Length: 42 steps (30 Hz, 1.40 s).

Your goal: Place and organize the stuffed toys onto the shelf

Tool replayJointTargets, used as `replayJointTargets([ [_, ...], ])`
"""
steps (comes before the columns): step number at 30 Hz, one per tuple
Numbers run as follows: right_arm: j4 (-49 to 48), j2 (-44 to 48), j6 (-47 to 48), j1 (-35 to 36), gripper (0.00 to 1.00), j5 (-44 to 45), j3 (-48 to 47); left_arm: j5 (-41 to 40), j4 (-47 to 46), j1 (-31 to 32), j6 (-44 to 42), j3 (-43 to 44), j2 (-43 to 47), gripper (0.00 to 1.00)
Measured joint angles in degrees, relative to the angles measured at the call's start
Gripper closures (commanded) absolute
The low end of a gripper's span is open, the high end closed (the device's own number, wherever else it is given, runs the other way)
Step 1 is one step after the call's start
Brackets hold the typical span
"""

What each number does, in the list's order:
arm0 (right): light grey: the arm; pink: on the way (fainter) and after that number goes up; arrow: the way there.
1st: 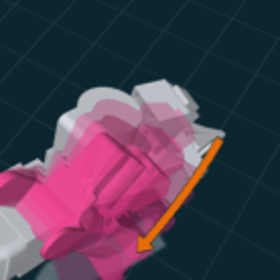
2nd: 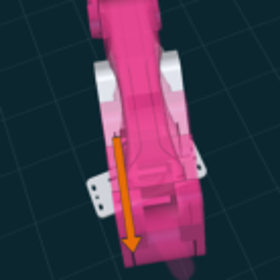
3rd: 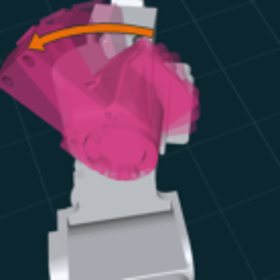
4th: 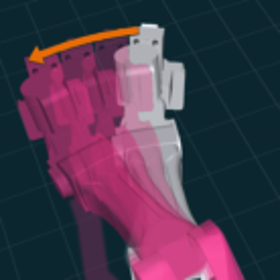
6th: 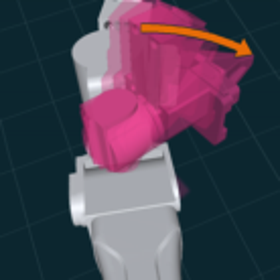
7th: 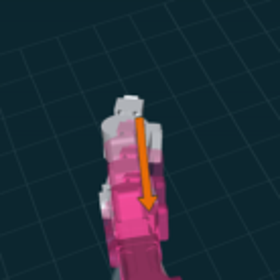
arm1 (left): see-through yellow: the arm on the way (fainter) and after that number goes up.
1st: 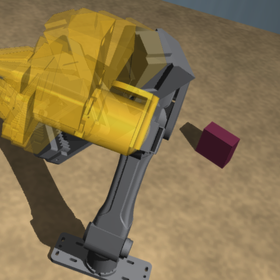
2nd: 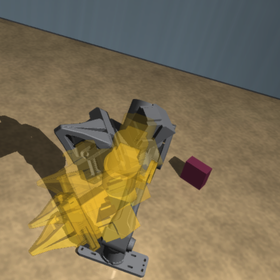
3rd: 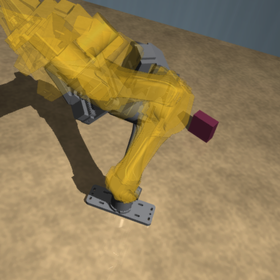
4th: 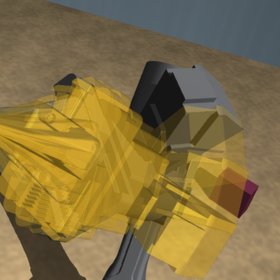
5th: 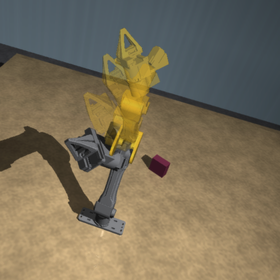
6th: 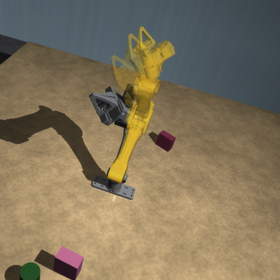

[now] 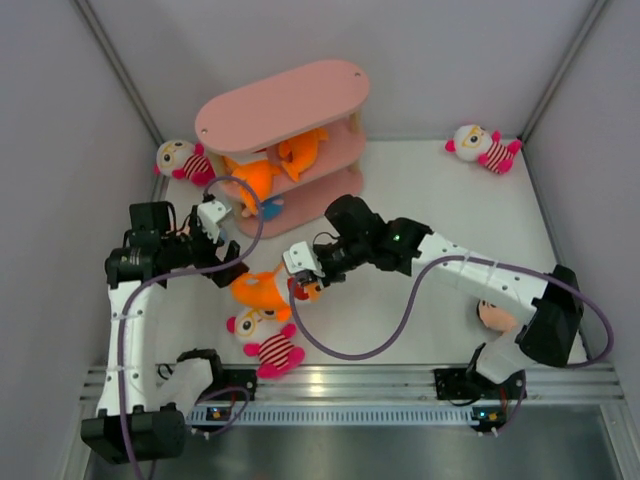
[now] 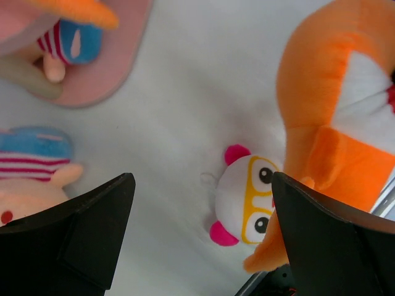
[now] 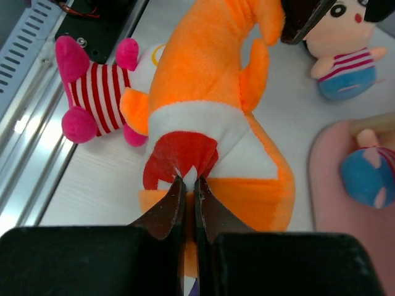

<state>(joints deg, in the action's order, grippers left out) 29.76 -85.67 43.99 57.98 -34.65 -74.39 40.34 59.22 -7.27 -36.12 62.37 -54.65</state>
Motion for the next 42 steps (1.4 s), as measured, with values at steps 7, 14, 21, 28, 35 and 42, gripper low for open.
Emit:
replayJointTargets([
  [7, 10.8, -6.47, 13.05, -0.02, 1.0, 3.69, -16.33, 6.08, 1.22, 8.46, 1.25, 7.13, 0.39, 0.02],
  [14, 11.47, -7.76, 18.62, -0.02, 1.0, 6.97, -16.9, 5.86, 1.86, 13.51, 4.11, 9.22, -2.84, 0.02],
  [21, 10.56, -7.74, 22.51, -0.02, 1.0, 6.99, -16.92, 1.07, 2.1, 22.29, 6.25, 8.55, -11.39, 0.02],
  [28, 10.99, -7.28, 23.74, -0.02, 0.99, 6.93, -17.68, -2.36, 1.77, 25.53, 6.05, 8.61, -10.43, 1.0],
  [35, -2.32, -1.62, 17.49, -0.42, 0.5, 8.11, -10.14, -6.32, 2.21, 25.81, 9.55, 12.74, -8.33, 1.0],
  [42, -23.5, 9.22, 2.69, -0.39, 0.14, 14.95, -3.48, -12.17, 2.43, 25.35, 18.1, 28.0, -8.26, 1.0],
])
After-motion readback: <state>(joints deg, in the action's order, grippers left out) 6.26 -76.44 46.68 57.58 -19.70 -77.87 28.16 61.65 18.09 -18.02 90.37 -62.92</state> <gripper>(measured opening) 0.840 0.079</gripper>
